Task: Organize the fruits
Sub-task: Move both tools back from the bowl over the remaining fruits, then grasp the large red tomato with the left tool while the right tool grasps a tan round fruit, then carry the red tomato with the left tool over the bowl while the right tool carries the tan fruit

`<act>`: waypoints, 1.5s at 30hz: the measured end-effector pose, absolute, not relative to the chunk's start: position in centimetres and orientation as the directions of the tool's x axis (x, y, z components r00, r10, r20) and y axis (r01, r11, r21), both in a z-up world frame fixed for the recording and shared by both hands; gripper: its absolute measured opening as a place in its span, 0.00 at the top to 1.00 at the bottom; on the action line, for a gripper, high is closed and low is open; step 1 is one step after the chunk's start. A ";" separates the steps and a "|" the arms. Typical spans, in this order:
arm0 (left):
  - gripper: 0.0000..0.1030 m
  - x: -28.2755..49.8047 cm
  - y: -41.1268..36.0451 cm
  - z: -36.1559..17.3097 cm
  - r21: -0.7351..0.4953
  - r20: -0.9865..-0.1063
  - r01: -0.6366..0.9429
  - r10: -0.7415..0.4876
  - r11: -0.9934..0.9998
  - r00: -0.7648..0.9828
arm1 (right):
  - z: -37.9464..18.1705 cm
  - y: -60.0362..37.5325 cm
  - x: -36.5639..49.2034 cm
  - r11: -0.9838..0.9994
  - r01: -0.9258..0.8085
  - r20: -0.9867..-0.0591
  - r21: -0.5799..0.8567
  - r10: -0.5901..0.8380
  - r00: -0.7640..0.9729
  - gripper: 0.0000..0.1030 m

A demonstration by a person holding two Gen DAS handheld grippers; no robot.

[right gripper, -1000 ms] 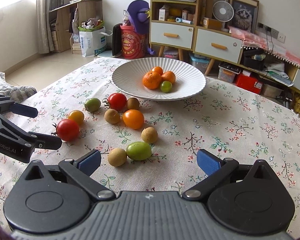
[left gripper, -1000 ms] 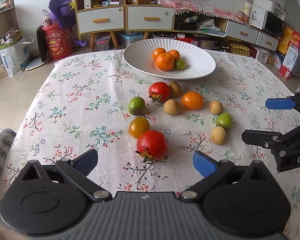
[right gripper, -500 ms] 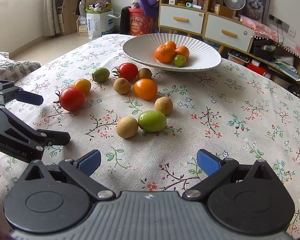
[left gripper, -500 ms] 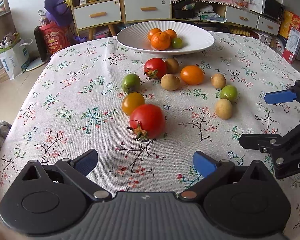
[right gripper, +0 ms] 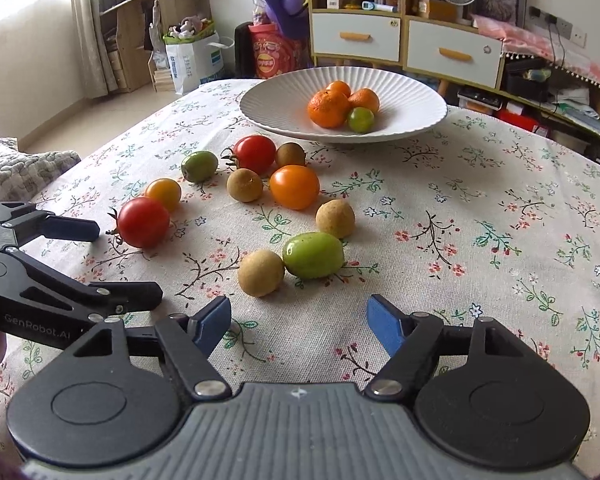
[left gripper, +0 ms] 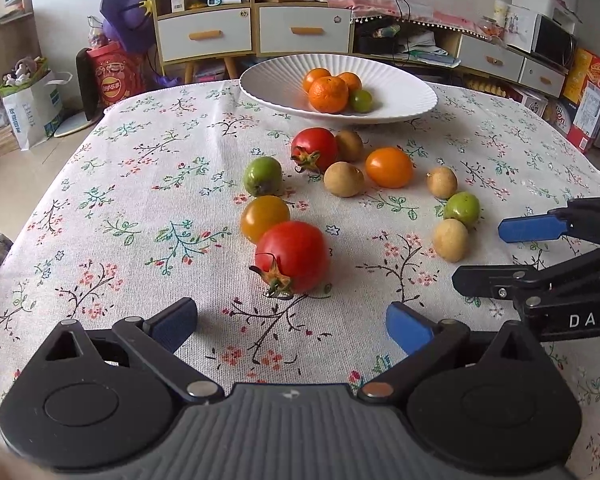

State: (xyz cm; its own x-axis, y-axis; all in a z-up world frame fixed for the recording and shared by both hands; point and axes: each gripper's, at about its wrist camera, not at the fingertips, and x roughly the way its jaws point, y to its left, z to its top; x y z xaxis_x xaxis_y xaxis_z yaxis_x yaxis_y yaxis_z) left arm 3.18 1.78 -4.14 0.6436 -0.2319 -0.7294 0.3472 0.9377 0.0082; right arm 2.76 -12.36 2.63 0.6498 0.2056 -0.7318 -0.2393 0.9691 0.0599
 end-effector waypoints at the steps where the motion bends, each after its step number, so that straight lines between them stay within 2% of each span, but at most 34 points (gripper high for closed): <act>1: 0.06 3.2 1.8 -4.1 0.003 -0.727 0.346 -0.236 0.938 0.645 | 2.7 -12.3 2.8 0.968 -0.242 -0.730 0.062 0.209 0.650 0.37; 7: 0.22 3.4 1.6 -3.8 -0.009 -0.709 0.368 -0.265 0.930 0.653 | 2.9 -11.5 3.0 0.965 -0.256 -0.720 0.063 0.221 0.658 0.46; 13: 0.31 3.7 1.4 -3.8 -0.014 -0.699 0.384 -0.284 0.923 0.656 | 3.2 -11.1 3.5 0.962 -0.261 -0.721 0.077 0.235 0.652 0.58; 25: 0.48 4.1 1.1 -3.5 -0.031 -0.689 0.392 -0.303 0.920 0.658 | 3.2 -10.8 4.0 0.963 -0.258 -0.719 0.079 0.234 0.654 0.62; 36: 0.64 4.4 1.4 -3.3 -0.045 -0.684 0.384 -0.309 0.922 0.661 | 3.2 -10.5 4.3 0.960 -0.268 -0.722 0.082 0.242 0.649 0.77; 45: 0.65 4.5 1.3 -3.2 -0.046 -0.684 0.393 -0.316 0.918 0.658 | 3.5 -10.5 4.2 0.957 -0.277 -0.719 0.092 0.256 0.646 0.77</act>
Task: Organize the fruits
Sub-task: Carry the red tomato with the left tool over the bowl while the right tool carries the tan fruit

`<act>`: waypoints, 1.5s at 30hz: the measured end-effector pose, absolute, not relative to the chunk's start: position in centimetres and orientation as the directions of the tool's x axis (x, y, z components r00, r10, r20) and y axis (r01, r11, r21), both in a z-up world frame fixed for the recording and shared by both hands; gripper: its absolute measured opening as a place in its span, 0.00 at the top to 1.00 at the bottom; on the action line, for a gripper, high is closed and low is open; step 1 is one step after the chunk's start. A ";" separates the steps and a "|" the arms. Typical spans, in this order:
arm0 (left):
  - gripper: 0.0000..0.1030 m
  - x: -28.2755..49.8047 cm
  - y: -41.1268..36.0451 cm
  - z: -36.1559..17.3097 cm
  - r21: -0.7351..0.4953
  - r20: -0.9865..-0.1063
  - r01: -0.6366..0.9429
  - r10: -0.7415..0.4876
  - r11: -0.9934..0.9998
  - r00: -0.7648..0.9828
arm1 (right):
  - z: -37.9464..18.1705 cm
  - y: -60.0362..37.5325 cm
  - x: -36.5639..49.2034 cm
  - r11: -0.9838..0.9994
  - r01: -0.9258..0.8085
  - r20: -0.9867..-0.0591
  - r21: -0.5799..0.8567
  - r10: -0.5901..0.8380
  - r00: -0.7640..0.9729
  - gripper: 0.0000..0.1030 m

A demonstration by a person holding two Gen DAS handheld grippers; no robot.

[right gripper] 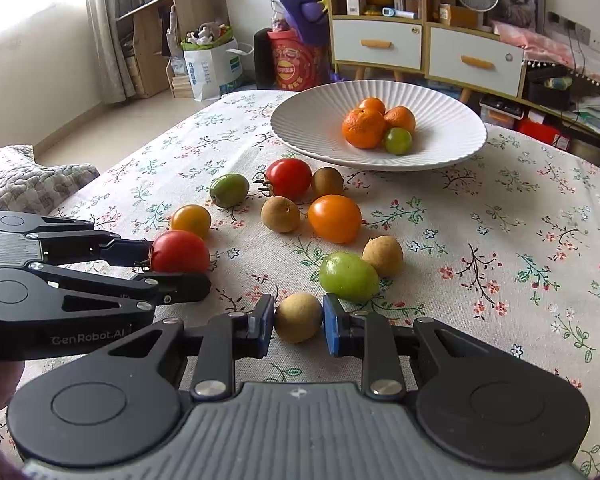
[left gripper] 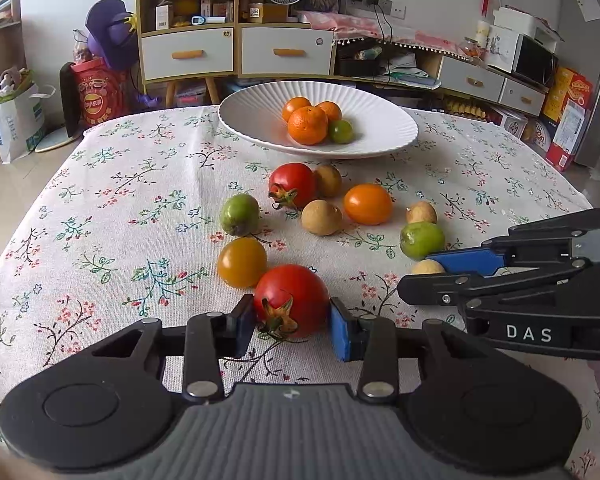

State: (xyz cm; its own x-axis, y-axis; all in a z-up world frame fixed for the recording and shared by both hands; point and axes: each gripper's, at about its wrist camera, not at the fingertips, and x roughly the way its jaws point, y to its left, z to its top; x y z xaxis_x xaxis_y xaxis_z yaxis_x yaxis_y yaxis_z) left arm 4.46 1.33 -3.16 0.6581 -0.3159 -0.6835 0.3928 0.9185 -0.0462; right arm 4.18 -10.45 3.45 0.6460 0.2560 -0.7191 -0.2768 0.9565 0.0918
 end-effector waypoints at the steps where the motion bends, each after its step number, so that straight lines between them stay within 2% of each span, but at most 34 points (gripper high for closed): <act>1: 0.65 4.5 1.3 -3.1 -0.048 -0.684 0.395 -0.318 0.918 0.657 | 3.5 -10.4 4.2 0.956 -0.278 -0.719 0.093 0.257 0.646 0.77; 19: 0.65 5.0 1.0 -0.7 -0.088 -0.646 0.409 -0.365 0.908 0.670 | 6.1 -11.6 4.8 0.960 -0.252 -0.664 0.121 0.267 0.699 0.77; 30: 0.65 7.0 -1.0 1.2 -0.141 -0.620 0.405 -0.400 0.903 0.675 | 7.8 -13.9 6.7 0.976 -0.173 -0.612 0.130 0.216 0.760 0.77; 39: 0.65 9.8 -3.3 2.6 -0.154 -0.578 0.427 -0.432 0.891 0.692 | 8.4 -16.1 10.1 0.971 -0.103 -0.585 0.217 0.214 0.782 0.77; 45: 0.65 12.6 -4.5 1.7 -0.156 -0.605 0.444 -0.440 0.883 0.664 | 8.1 -16.9 12.1 0.965 -0.077 -0.578 0.252 0.214 0.787 0.77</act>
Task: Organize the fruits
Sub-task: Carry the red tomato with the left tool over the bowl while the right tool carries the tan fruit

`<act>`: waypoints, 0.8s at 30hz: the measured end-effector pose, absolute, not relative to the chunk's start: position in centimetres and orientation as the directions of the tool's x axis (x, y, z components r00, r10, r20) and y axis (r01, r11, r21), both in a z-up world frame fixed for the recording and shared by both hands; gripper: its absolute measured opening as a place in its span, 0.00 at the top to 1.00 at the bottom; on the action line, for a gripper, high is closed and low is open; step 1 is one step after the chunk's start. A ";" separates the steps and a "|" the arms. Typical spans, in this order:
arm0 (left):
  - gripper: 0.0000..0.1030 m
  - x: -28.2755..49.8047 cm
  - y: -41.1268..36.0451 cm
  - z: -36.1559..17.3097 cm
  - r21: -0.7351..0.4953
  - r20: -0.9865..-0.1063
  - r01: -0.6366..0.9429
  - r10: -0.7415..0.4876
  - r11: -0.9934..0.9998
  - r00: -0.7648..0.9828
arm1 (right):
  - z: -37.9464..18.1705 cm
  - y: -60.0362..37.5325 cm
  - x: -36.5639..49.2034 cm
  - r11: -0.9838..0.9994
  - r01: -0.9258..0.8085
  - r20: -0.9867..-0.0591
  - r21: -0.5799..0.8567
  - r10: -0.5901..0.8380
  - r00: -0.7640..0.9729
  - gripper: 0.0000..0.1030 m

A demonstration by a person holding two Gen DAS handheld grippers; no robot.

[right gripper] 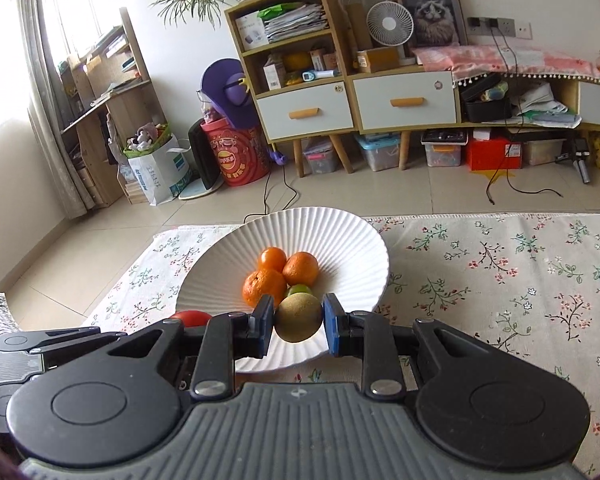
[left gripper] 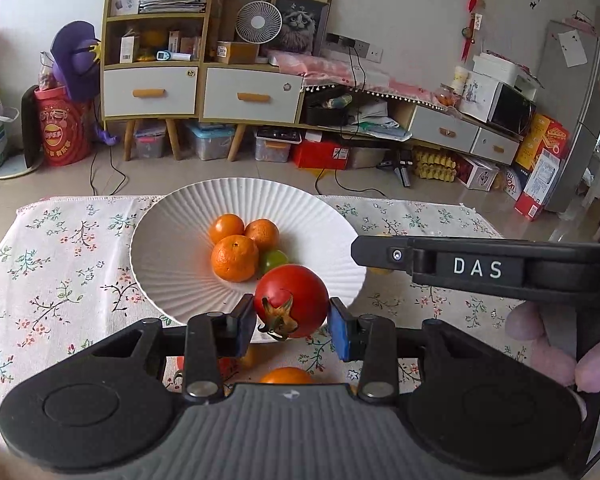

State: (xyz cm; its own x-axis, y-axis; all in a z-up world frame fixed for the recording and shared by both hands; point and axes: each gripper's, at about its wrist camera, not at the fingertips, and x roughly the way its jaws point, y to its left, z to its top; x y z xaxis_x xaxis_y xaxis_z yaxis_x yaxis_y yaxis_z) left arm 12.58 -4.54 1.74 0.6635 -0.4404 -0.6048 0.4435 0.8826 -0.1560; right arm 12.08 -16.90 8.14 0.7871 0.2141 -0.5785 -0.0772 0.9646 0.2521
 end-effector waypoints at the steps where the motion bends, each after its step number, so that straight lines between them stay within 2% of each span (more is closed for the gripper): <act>1: 0.65 12.9 -4.7 1.5 -0.156 -0.610 0.443 -0.438 0.883 0.660 | 8.0 -16.9 12.5 0.965 -0.074 -0.580 0.251 0.211 0.787 0.77; 24: 0.65 16.9 -4.9 -0.9 -0.140 -0.651 0.417 -0.401 0.898 0.644 | 5.3 -16.4 16.5 0.983 -0.121 -0.617 0.135 0.179 0.766 0.77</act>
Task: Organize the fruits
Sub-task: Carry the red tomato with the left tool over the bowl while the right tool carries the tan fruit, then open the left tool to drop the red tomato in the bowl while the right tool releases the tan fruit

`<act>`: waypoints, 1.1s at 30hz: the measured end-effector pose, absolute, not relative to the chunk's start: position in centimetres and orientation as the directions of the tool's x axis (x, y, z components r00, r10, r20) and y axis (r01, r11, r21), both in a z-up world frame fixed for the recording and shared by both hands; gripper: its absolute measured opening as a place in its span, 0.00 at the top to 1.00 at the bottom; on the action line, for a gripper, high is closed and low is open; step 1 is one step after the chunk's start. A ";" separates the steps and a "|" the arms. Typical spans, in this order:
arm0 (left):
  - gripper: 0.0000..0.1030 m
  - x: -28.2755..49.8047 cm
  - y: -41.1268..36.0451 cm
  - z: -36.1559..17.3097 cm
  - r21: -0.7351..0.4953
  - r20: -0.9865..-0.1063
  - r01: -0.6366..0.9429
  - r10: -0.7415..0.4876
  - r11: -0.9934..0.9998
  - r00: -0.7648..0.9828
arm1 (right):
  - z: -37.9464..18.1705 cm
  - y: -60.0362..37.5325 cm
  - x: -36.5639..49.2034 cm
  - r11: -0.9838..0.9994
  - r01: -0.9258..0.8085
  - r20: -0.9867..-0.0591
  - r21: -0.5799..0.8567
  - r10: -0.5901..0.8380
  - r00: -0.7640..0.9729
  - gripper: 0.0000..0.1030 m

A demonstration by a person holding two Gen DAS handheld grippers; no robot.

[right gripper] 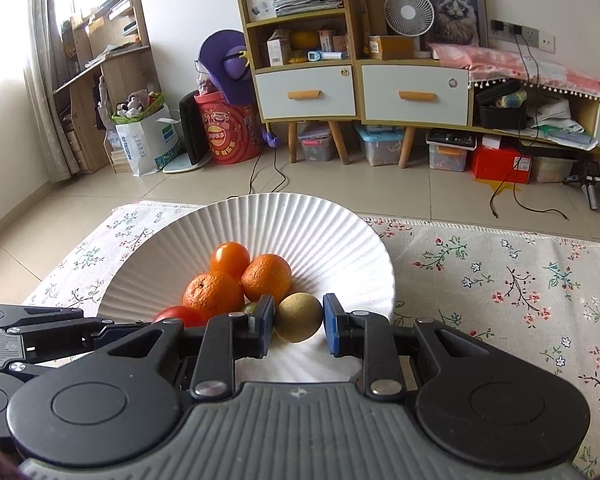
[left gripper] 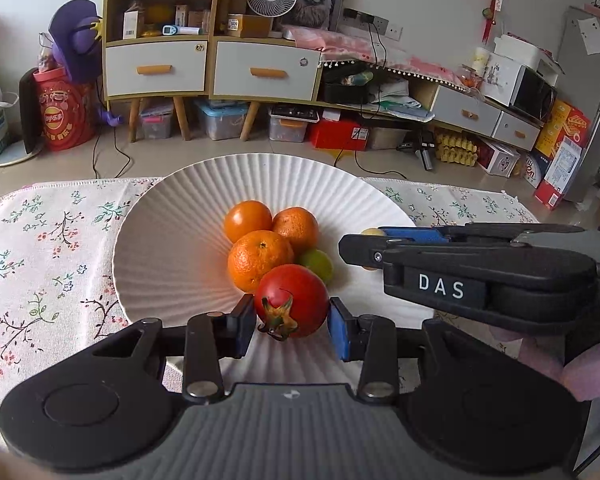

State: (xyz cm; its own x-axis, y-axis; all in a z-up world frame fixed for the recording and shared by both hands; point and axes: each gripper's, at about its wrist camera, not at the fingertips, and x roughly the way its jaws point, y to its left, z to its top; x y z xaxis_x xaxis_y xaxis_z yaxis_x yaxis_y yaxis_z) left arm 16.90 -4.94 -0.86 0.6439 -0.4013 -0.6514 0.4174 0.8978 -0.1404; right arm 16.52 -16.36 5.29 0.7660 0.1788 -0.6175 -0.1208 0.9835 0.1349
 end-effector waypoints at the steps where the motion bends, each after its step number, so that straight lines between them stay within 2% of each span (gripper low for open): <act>1: 0.65 16.9 -4.9 -0.9 -0.140 -0.650 0.419 -0.403 0.897 0.644 | 5.2 -16.2 16.6 0.984 -0.125 -0.620 0.128 0.178 0.764 0.77; 13: 0.65 17.0 -4.9 -0.8 -0.137 -0.644 0.434 -0.413 0.890 0.644 | 5.1 -15.7 16.9 0.986 -0.131 -0.637 0.100 0.165 0.753 0.77; 17: 0.61 17.0 -4.9 -0.5 -0.138 -0.648 0.438 -0.415 0.888 0.638 | 5.5 -15.6 16.5 0.984 -0.141 -0.633 0.106 0.176 0.754 0.74; 22: 0.45 16.3 -5.0 0.0 -0.106 -0.656 0.444 -0.398 0.890 0.641 | 6.5 -16.0 15.5 0.985 -0.138 -0.626 0.107 0.174 0.760 0.53; 31: 0.27 14.3 -4.7 1.2 -0.076 -0.662 0.458 -0.388 0.886 0.641 | 8.4 -17.4 13.4 0.990 -0.065 -0.608 0.125 0.128 0.783 0.32; 33: 0.22 13.8 -4.6 1.5 -0.072 -0.660 0.458 -0.386 0.886 0.644 | 8.7 -17.5 12.8 0.991 -0.054 -0.608 0.125 0.120 0.785 0.29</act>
